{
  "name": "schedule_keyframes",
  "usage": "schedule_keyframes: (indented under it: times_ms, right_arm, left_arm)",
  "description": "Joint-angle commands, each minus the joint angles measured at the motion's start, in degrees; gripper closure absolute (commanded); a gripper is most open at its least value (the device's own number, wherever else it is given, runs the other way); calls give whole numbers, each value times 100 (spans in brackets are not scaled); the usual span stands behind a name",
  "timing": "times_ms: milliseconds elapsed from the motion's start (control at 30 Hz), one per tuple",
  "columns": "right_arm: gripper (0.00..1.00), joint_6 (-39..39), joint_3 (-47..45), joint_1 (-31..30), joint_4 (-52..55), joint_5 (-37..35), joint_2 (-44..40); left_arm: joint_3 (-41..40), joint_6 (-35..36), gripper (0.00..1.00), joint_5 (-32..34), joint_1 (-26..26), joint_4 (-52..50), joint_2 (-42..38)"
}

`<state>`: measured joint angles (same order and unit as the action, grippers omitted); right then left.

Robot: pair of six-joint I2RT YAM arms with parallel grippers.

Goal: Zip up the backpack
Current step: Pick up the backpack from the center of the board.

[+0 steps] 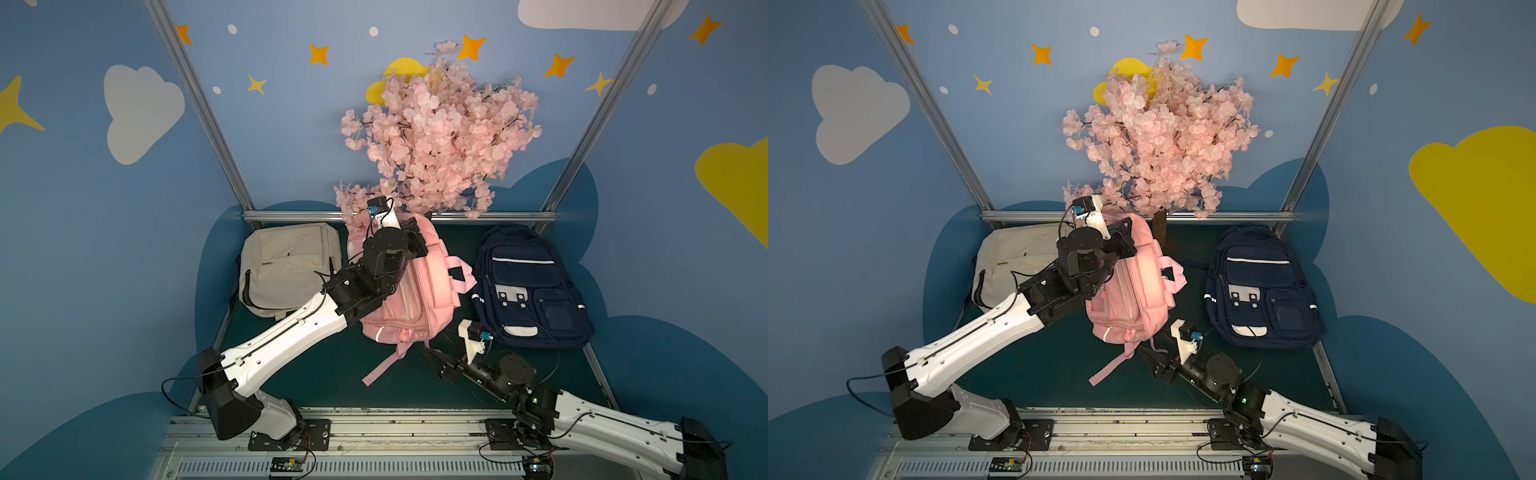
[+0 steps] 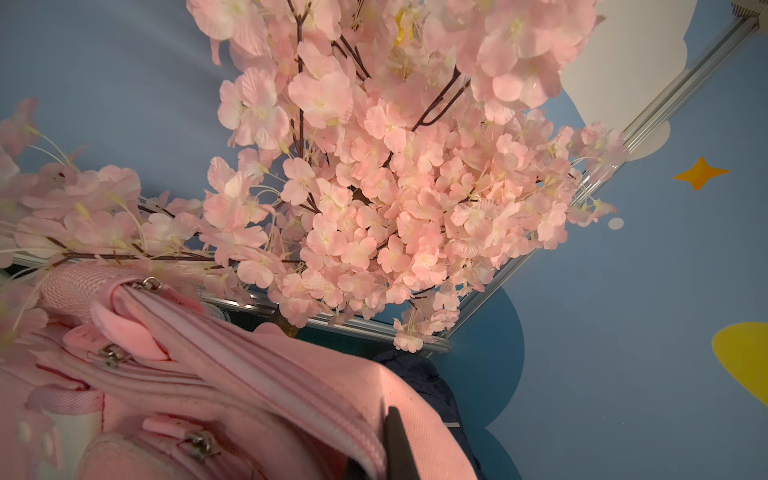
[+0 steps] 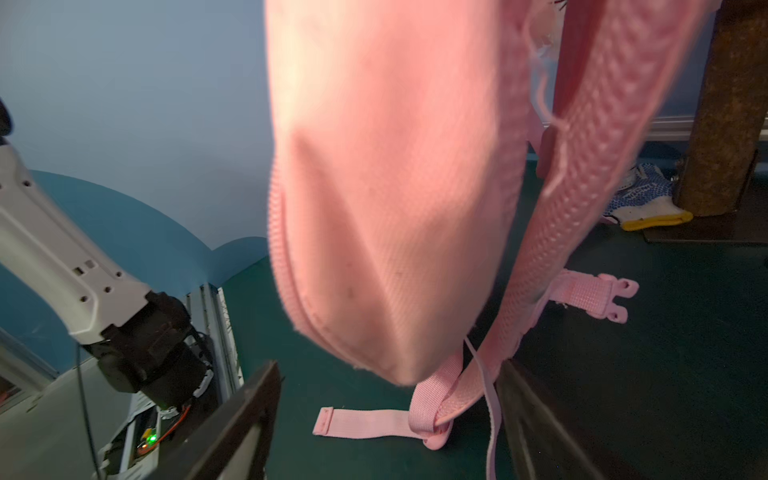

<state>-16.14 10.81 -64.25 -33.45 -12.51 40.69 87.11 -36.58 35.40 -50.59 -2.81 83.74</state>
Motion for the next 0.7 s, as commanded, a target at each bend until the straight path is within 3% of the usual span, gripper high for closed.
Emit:
schedule_keyframes:
  times_ms: [0, 133, 200, 300, 333, 500, 667]
  right_arm:
    - [21, 207, 10, -27, -1585, -793, 519]
    - [45, 460, 58, -11, -2146, -1315, 713]
    - [63, 490, 244, 18, -1687, -1373, 472]
    - [96, 310, 765, 43, -76, -1684, -196]
    - [100, 192, 988, 65, 575, -1785, -472]
    - [100, 13, 2172, 335, 3434, -1924, -1538]
    - [100, -144, 3993, 1049, 6420, -1667, -1154]
  left_arm:
    - [184, -40, 98, 77, -12, 828, -187]
    - [-29, -5, 98, 165, -7, 848, -376]
    - [-143, 50, 97, 241, -4, 869, -482]
    - [-300, 248, 97, 422, -4, 827, -644]
    - [-369, 345, 97, 512, -2, 818, -714]
    - [-580, 763, 97, 788, -4, 652, -903]
    - [-613, 825, 97, 699, -4, 53, -834]
